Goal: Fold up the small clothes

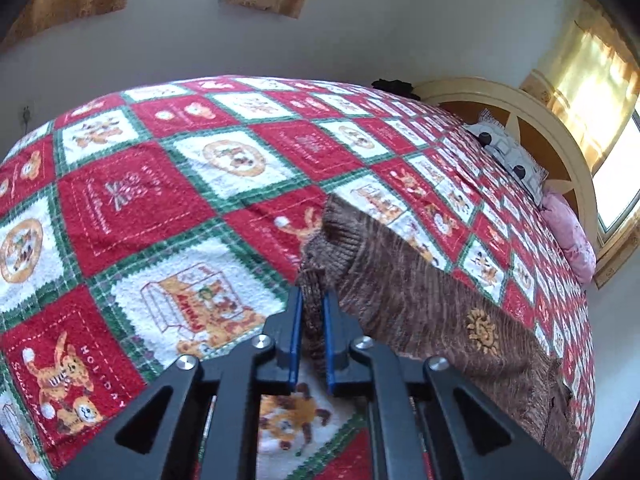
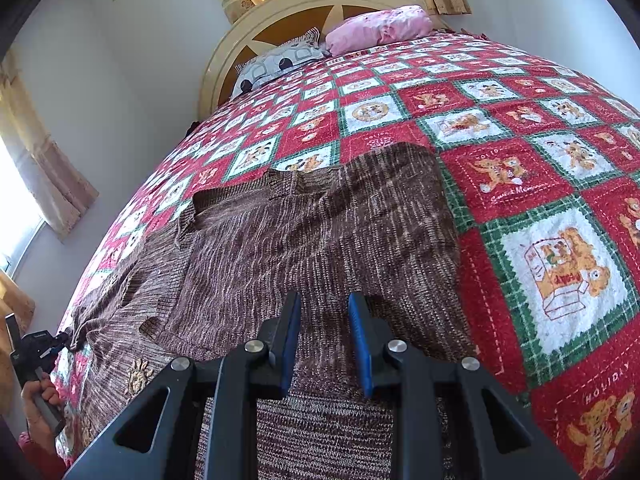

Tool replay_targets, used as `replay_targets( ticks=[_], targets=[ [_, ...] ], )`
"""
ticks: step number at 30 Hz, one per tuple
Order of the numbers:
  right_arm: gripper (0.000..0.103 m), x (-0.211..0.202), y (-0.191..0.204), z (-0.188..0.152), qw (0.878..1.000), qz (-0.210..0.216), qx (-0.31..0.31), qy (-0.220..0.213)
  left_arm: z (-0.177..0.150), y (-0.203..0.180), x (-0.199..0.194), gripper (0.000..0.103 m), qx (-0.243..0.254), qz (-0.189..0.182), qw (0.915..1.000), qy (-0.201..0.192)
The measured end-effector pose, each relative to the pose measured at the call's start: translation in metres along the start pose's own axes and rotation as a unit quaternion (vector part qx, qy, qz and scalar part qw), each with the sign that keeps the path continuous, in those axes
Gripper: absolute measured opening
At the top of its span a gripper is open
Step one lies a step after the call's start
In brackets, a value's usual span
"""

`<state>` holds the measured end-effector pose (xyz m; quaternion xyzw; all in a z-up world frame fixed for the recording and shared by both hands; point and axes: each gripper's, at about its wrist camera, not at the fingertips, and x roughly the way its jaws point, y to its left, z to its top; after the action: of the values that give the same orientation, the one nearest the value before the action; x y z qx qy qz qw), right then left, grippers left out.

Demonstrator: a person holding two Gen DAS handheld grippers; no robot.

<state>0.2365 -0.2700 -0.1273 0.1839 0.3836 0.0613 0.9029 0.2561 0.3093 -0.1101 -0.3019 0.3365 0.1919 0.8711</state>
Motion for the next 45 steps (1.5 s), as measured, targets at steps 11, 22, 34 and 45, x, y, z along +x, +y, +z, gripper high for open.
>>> replay_targets(
  ticks=[11, 22, 34, 45],
  targets=[
    [0.026, 0.000, -0.001, 0.000, 1.000, 0.000, 0.000, 0.000, -0.045, -0.159, -0.045, 0.010, 0.180, -0.092, 0.9782, -0.046],
    [0.026, 0.000, -0.003, 0.000, 1.000, 0.005, 0.005, 0.000, -0.183, -0.270, -0.044, 0.010, 0.339, -0.162, 0.9267, 0.018],
    [0.027, -0.005, 0.002, 0.000, 1.000, -0.006, -0.002, -0.012, -0.178, -0.214, -0.083, 0.069, 0.330, -0.191, 0.9234, 0.041],
    [0.074, 0.006, 0.117, 0.019, 0.987, 0.061, -0.149, -0.011, -0.134, -0.136, -0.023, 0.072, 0.169, -0.057, 0.9820, 0.062]
  ],
)
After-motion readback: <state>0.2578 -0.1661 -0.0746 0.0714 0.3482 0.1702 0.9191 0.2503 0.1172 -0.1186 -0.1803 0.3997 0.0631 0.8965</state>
